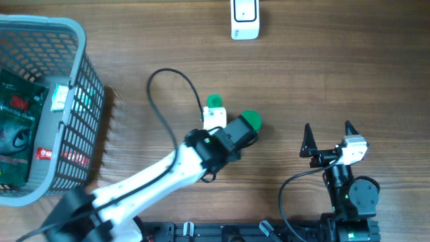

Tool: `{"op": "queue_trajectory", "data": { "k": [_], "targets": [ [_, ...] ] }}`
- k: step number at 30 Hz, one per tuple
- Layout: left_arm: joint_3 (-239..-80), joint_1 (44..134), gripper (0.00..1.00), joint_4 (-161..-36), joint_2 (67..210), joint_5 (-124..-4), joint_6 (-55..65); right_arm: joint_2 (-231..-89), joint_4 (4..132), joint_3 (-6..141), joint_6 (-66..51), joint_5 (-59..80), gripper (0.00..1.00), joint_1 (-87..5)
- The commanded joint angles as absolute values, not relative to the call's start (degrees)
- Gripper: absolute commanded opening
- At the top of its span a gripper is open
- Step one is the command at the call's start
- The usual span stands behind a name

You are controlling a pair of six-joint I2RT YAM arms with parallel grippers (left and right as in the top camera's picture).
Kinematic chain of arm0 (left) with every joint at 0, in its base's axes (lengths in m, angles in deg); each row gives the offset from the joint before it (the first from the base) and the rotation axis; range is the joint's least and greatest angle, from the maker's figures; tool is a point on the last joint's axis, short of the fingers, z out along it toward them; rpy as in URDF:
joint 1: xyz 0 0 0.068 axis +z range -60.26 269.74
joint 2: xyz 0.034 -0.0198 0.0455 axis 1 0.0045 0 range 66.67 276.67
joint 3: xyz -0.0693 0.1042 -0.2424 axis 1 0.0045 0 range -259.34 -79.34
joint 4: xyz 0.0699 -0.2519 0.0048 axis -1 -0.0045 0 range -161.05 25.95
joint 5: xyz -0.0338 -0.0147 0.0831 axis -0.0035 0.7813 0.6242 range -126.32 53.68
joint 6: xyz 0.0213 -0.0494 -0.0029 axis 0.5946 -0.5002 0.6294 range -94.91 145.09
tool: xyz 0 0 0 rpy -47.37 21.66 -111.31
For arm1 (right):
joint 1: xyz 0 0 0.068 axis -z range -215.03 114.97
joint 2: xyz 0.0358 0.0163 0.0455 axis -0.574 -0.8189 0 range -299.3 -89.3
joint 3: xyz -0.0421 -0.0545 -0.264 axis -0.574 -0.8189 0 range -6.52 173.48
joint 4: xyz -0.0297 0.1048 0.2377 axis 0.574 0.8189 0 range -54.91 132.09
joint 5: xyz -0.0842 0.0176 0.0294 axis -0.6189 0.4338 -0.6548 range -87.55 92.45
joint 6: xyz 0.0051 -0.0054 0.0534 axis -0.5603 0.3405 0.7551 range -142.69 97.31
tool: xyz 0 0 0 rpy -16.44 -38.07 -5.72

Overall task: Scan the item barcode
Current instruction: 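Carry the tissue pack with the left gripper and place it near the jar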

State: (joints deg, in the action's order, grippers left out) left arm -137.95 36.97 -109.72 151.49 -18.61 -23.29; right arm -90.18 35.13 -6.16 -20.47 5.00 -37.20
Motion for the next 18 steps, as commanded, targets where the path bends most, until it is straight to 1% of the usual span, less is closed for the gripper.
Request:
{"op": "queue_trajectory", "data": {
  "k": [1,3,5,7,10,15,18],
  "targets": [
    [-139.64,36.86,0.95,-109.98,143.42,-17.56,-20.49,-89.72,35.02,-6.22,-21.15,5.46,1.00,-37.44],
    [-139.75,36.88,1.00,-109.96,139.73,-14.65,-19.86,-89.72,35.02,-6.22,-21.15,5.46,0.99,-37.44],
    [-141.04,37.01,1.00,-110.74,133.83,-8.03,-19.83,-89.72,35.02,-6.22,-21.15,5.46,1.00,-37.44],
    [-142.89,37.80,1.00,-111.20,130.31,-5.23,-19.59,-89.72,35.02,-6.22,-21.17,5.46,1.00,-37.42],
    [-147.05,40.40,1.00,-111.09,125.83,-3.18,-16.16,-89.72,35.02,-6.22,-21.15,5.46,1.00,-37.44],
    [-158.24,49.19,0.99,-111.03,121.96,2.09,-12.77,-89.72,35.02,-6.22,-21.17,5.46,1.00,-37.44],
    [-165.41,57.54,1.00,-111.07,122.11,4.03,-11.05,-89.72,35.02,-6.22,-21.17,5.46,1.00,-37.42]
  ]
}}
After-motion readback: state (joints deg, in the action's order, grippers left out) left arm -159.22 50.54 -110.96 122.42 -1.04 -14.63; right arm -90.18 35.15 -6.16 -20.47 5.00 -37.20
